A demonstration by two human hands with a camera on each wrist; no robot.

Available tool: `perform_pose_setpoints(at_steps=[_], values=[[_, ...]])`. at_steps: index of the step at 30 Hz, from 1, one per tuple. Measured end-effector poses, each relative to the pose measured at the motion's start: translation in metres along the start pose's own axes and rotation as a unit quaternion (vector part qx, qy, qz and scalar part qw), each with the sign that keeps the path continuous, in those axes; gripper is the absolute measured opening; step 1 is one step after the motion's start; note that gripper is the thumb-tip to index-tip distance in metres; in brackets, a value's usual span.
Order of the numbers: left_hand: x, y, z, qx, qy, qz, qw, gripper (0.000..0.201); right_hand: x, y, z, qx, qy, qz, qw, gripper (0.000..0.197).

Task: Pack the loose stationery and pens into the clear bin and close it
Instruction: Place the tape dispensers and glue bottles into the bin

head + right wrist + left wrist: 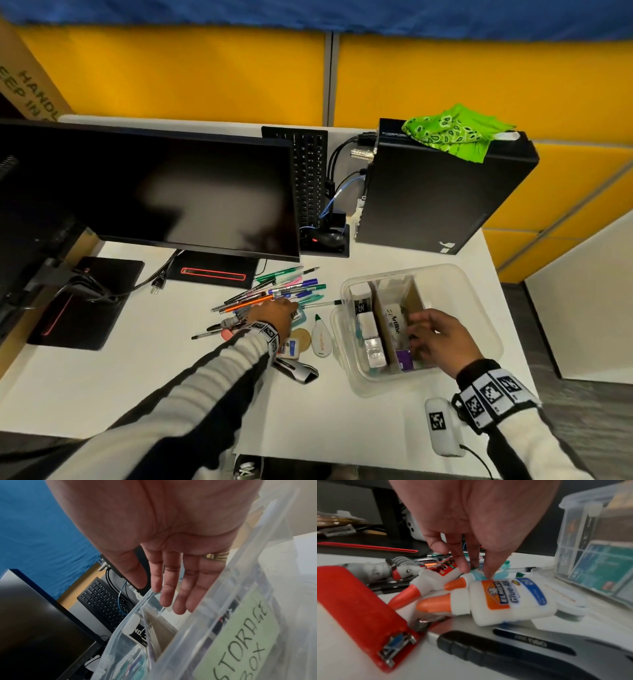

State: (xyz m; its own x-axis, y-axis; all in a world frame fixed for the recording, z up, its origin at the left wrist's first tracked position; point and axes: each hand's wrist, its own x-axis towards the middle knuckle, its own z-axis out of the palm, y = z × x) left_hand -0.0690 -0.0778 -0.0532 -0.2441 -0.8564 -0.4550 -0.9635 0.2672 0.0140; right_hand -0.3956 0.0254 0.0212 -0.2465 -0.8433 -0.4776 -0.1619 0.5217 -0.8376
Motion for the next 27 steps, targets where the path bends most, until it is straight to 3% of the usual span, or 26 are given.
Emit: perform_pose_setpoints(at_steps=[8,11,15,17,20,24,27], values=[[0.008,0.008,-0.005,0.062,0.024,-0.013,0.998,0.037,-0.003,0.007,-0.002,-0.001,0.016,-0.03,0.999,0.018],[0.007,0.002,-0.012,0.007,0.06,-0.004,0.998,0.03,-0.004,0.006,-0.004,-0.007,0.018,-0.041,0.999,0.019],[-0.003,0.003,-0.031,-0.139,0.12,0.003,0.983,0.04,-0.006,-0.003,-0.004,-0.003,0.024,-0.054,0.998,0.024],[-0.015,0.019,-0.049,-0.224,0.156,0.041,0.961,0.042,-0.007,-0.011,-0.006,-0.009,0.037,-0.076,0.996,0.025],[-0.037,0.054,-0.081,-0.292,0.171,0.15,0.929,0.034,-0.01,-0.029,-0.009,-0.051,0.028,-0.132,0.99,0.024],[-0.055,0.105,-0.104,-0.295,0.135,0.253,0.912,0.026,-0.021,-0.056,-0.007,-0.081,-0.087,-0.172,0.978,0.042],[-0.067,0.13,-0.103,-0.378,0.114,0.259,0.881,0.027,-0.025,-0.061,-0.006,-0.166,-0.121,-0.196,0.959,0.038]])
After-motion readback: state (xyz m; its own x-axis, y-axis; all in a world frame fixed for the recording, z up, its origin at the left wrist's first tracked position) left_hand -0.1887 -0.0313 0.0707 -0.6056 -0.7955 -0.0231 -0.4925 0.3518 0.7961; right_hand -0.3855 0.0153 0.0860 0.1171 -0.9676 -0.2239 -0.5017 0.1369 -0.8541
